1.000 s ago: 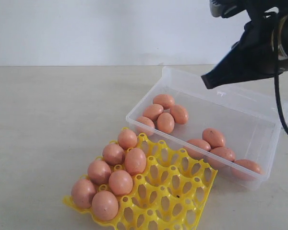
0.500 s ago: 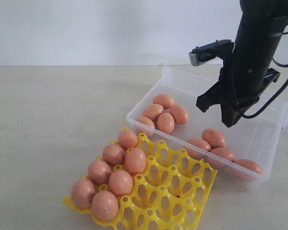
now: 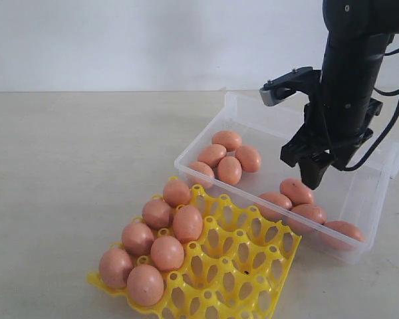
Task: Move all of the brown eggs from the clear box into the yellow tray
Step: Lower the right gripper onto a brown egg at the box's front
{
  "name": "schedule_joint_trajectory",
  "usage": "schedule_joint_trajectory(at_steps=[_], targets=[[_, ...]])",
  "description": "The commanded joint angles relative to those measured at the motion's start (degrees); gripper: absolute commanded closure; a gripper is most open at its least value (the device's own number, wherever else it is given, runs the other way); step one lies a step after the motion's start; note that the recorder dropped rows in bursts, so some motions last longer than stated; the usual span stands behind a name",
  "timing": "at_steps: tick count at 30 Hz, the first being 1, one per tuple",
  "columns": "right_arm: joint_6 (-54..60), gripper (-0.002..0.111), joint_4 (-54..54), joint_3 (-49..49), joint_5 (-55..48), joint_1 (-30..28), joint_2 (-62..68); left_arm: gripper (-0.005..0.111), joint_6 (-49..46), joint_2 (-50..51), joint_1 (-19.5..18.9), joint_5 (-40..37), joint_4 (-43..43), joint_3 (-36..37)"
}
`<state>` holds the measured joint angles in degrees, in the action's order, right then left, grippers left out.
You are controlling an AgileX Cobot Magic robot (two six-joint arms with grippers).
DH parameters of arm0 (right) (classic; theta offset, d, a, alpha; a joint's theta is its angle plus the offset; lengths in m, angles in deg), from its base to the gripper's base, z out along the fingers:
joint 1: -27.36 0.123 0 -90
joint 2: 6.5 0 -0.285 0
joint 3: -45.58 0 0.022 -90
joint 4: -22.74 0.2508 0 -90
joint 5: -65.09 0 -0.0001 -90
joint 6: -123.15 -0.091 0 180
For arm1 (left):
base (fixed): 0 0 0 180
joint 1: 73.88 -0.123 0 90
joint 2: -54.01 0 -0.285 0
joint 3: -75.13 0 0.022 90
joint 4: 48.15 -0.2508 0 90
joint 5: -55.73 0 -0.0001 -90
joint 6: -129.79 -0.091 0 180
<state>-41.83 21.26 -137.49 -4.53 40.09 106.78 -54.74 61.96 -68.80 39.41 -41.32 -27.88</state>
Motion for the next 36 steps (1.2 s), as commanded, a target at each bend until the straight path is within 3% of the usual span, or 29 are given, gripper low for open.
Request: schedule_joint_trajectory(at_steps=[1,17,25,36], targets=[[0.8,0.019,-0.6,-0.3,-0.2,-0.2,-0.2,0.103,0.0,-0.2,0.3,0.2,-0.2,0.2],[-4.8,0.024,-0.7,-0.3,8.4,-0.2,0.3,0.103,0.0,-0.2,0.3,0.5,-0.2,0.2],[-4.4,0.024,-0.6,-0.3,11.8,-0.2,8.6,0.103,0.0,-0.2,0.3,0.5,-0.2,0.2],[-0.2,0.024,-0.6,-0.3,14.1,-0.2,9.1,0.103,0.0,-0.2,0.3,0.5,-0.2,0.2]])
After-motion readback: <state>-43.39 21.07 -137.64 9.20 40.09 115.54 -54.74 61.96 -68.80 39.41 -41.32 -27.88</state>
